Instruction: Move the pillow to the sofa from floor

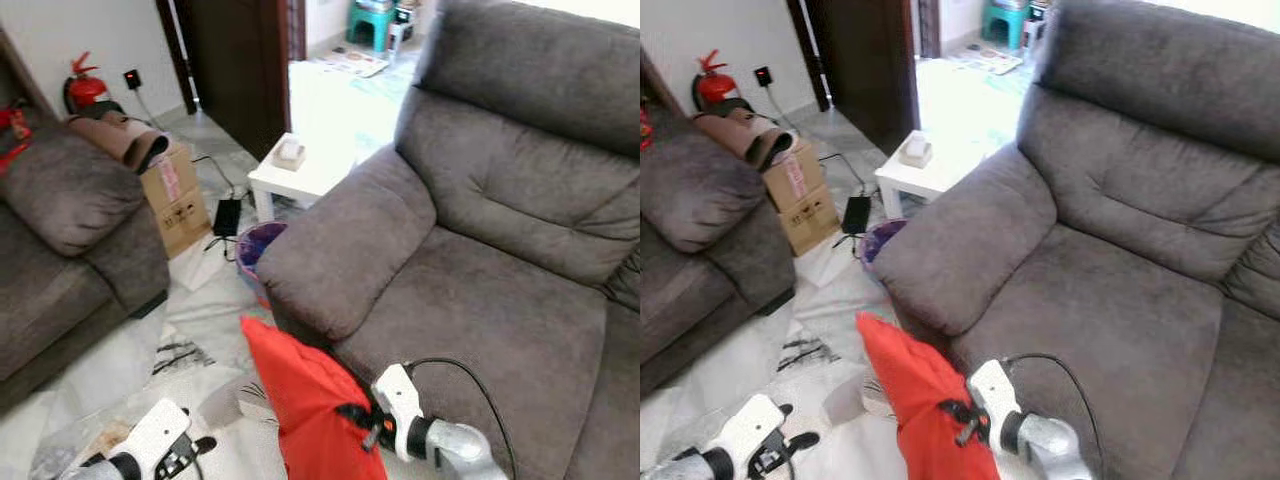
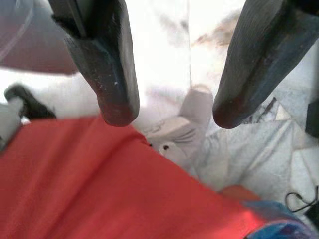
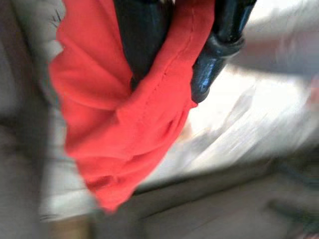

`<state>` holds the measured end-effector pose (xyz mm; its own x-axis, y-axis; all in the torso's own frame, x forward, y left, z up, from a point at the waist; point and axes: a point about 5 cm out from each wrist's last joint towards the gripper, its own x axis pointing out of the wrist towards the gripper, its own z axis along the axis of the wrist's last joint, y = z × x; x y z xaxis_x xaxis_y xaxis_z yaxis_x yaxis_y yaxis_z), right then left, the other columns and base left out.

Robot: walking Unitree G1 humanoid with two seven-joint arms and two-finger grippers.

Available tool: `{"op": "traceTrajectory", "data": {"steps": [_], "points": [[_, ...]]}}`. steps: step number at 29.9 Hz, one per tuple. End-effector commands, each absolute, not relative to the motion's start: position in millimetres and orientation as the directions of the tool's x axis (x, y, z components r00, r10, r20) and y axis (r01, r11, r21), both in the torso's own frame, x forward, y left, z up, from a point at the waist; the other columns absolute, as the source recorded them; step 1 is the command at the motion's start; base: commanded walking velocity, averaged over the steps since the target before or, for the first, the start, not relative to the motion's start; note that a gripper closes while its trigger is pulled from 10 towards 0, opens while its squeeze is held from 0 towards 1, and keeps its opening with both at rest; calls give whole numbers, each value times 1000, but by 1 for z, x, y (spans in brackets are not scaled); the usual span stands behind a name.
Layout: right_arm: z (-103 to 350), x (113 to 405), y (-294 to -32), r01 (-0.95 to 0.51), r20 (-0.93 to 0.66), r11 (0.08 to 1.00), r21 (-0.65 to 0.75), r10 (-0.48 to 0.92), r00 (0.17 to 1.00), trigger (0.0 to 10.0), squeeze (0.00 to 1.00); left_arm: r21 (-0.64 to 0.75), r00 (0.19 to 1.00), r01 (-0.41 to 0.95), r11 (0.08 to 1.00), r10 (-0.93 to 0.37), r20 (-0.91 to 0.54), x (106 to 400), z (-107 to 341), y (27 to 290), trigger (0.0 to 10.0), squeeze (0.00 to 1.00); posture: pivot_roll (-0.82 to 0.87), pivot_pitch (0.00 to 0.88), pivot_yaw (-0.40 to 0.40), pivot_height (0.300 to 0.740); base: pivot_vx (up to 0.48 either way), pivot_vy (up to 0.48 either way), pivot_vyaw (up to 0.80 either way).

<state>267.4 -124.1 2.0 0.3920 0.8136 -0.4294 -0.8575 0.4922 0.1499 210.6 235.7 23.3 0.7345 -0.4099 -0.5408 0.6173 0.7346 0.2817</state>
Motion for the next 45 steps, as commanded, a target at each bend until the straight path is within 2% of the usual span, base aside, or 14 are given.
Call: {"op": "traceTrajectory", "data": {"steps": [1,2,3,9,16,24,28,33,36,45], "points": [[10,267,-118,-926,-415,365,101,861,294,10000,0,258,683,680,686,-466,-562,209,26,228,10000,0,142,115,17,740,0,0,0],[7,261,-122,-956,-469,276,103,861,198,10000,0,239,637,731,639,-514,-574,208,31,223,10000,827,144,114,15,740,0,0,0],[5,258,-123,-965,-491,241,104,856,161,10000,0,229,609,759,609,-541,-580,207,32,220,10000,1000,144,114,15,740,0,0,0],[5,252,-123,-979,-502,156,133,862,70,10000,0,172,485,853,493,-626,-611,197,35,210,10000,1000,150,113,16,740,0,0,0],[19,254,-123,-991,-482,63,117,876,-1,10000,0,143,363,915,378,-614,-701,189,19,211,10000,1000,136,105,23,740,0,0,0],[33,252,-130,-995,-489,-22,94,870,-65,10000,0,193,373,919,343,-600,-708,196,16,206,10000,1000,119,80,24,740,0,0,0],[36,251,-132,-996,-494,-38,77,867,-71,10000,0,210,394,912,353,-611,-687,201,19,205,10000,1000,119,80,24,740,0,0,0],[50,251,-123,-996,-444,-63,58,892,-82,10000,0,163,362,921,354,-623,-693,197,12,204,10000,1000,117,70,24,740,0,0,0],[70,253,-118,-997,-392,-79,18,917,-79,10000,0,176,362,919,352,-585,-726,193,-1,208,10000,1000,102,64,25,740,0,0,0],[87,246,-122,-989,-415,-148,7,899,-137,10000,0,282,478,870,405,-552,-683,208,4,213,10000,1000,91,87,13,740,0,0,0]]}}
